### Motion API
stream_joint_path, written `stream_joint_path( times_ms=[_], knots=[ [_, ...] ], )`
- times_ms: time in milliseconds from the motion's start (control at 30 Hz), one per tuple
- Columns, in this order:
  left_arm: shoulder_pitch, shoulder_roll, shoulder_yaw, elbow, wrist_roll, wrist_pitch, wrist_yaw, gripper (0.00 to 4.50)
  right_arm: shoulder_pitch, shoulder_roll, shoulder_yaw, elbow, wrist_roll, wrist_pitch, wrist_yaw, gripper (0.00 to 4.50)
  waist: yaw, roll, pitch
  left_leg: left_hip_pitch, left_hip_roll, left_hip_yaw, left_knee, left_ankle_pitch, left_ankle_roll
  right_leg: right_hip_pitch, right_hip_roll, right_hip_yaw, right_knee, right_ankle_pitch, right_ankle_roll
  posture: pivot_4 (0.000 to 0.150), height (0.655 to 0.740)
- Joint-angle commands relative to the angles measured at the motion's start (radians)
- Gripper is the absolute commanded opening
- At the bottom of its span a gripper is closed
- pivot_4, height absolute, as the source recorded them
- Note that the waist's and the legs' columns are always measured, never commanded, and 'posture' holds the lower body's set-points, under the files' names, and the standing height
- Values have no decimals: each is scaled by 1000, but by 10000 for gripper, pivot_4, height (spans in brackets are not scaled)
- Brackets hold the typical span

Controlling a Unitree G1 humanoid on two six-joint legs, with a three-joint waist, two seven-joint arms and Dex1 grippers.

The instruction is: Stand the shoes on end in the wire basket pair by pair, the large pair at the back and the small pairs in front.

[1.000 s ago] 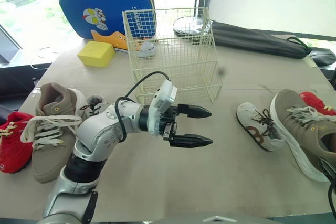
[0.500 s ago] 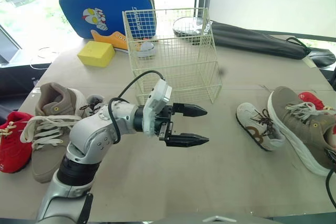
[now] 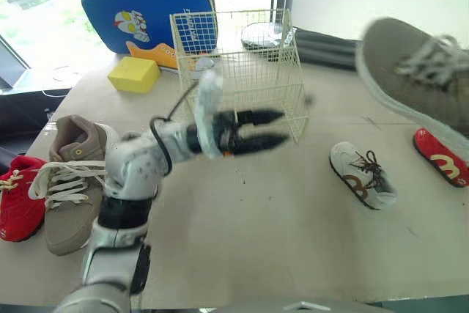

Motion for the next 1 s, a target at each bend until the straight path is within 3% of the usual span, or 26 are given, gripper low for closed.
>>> stream_joint_path(
  times_ms=[33,133,267,367,467,633,767,900,933,967,1000],
  knots=[
    [-207,134,150,247,-118,162,-3,45000,-120,-184,31,76,-20,-56,184,1072,-9,0,2,-1,0,0,0,0,0,0,1,0,0,0,0,1500,7400],
    [-294,243,107,342,-48,233,-100,45000,-281,-325,202,153,-12,-168,275,1026,-23,0,-1,1,0,-3,-3,0,-1,0,3,-2,-1,0,-1,1500,7400],
    [-335,337,-32,335,68,265,-256,45000,-565,-456,567,237,27,-423,299,989,-21,2,2,0,-3,-1,-5,2,-4,-1,-4,-2,-4,2,-4,1500,7400],
    [-360,342,-107,318,104,320,-302,45000,-999,-326,945,275,-53,-474,384,893,-21,-1,5,-1,-4,-1,-5,2,-5,-1,-6,-2,-5,2,-4,1500,7400],
    [-392,327,-124,324,97,398,-324,45000,-1334,-105,1168,359,-173,-471,488,814,-33,-11,10,-2,-2,0,-4,2,-6,-1,-5,-3,-9,2,2,1500,7400],
    [-432,291,-87,316,23,578,-319,45000,-1544,129,1298,499,-323,-557,605,784,-44,-9,11,-1,-3,-2,-2,4,-8,-2,-4,-2,0,7,4,1500,7400],
    [-467,284,-51,342,-32,675,-319,45000,-1616,222,1328,579,-377,-601,685,782,-47,-8,12,-1,-3,-6,-3,5,-10,-3,-1,-3,1,8,4,1500,7400],
    [-401,326,-94,223,-22,682,-338,45000,-1652,280,1325,633,-401,-634,738,776,-50,-5,12,-1,-3,-6,-3,6,-10,-3,-1,-3,1,8,3,1500,7400],
    [-386,333,-103,202,-19,684,-339,39574,-1660,292,1324,647,-407,-644,747,771,-50,-4,13,-1,-3,-6,-3,6,-10,-2,-2,-3,1,8,3,1500,7400],
    [-353,363,-132,151,-7,660,-366,39574,-1669,305,1325,664,-415,-656,753,771,-46,-3,14,-1,-3,-6,-3,6,-10,-2,-2,-3,1,9,3,1500,7400],
    [-332,380,-147,120,-3,651,-380,35453,-1675,315,1325,675,-420,-663,754,767,-49,-3,14,-1,-4,-6,-3,6,-11,-2,-2,-3,1,9,2,1500,7400]
  ],
)
